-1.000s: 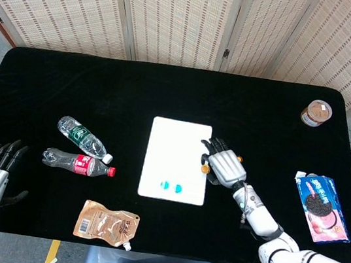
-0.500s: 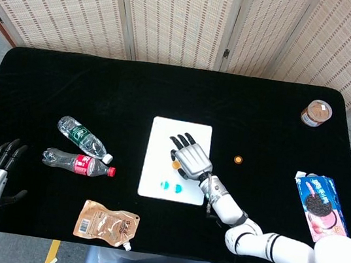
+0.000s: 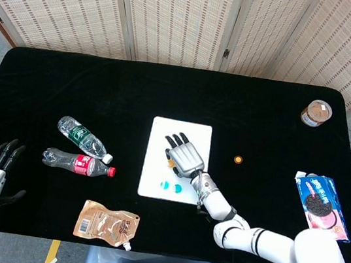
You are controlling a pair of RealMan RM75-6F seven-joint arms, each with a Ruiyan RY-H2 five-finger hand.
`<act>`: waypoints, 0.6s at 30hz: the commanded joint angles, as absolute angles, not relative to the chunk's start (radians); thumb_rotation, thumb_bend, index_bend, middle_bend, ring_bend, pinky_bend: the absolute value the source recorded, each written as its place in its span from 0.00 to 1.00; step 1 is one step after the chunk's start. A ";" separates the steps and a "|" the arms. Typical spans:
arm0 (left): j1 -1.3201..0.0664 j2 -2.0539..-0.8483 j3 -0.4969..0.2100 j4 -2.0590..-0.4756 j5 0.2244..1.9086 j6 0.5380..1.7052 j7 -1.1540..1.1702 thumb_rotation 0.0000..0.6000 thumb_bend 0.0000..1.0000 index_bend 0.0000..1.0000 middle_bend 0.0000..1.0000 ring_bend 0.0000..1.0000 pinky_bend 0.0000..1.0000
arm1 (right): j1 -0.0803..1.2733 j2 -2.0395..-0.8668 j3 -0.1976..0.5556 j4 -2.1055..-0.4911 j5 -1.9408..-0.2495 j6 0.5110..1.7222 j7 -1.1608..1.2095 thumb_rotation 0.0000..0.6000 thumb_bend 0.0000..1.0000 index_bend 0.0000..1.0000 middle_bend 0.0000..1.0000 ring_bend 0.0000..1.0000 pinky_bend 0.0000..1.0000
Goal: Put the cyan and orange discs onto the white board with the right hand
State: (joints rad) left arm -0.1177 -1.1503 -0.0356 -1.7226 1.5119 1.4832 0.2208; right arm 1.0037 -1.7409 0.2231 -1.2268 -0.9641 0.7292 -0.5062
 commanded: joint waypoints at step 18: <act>-0.114 -1.152 -0.035 -1.717 1.510 1.484 0.213 1.00 0.19 0.07 0.03 0.03 0.00 | 0.979 -1.693 0.217 -1.202 -0.941 0.786 -0.454 1.00 0.43 0.28 0.06 0.00 0.00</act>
State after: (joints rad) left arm -0.1137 -1.1524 -0.0347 -1.7174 1.5105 1.4845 0.2135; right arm 1.0007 -1.7179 0.2212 -1.1943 -0.9429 0.7703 -0.4708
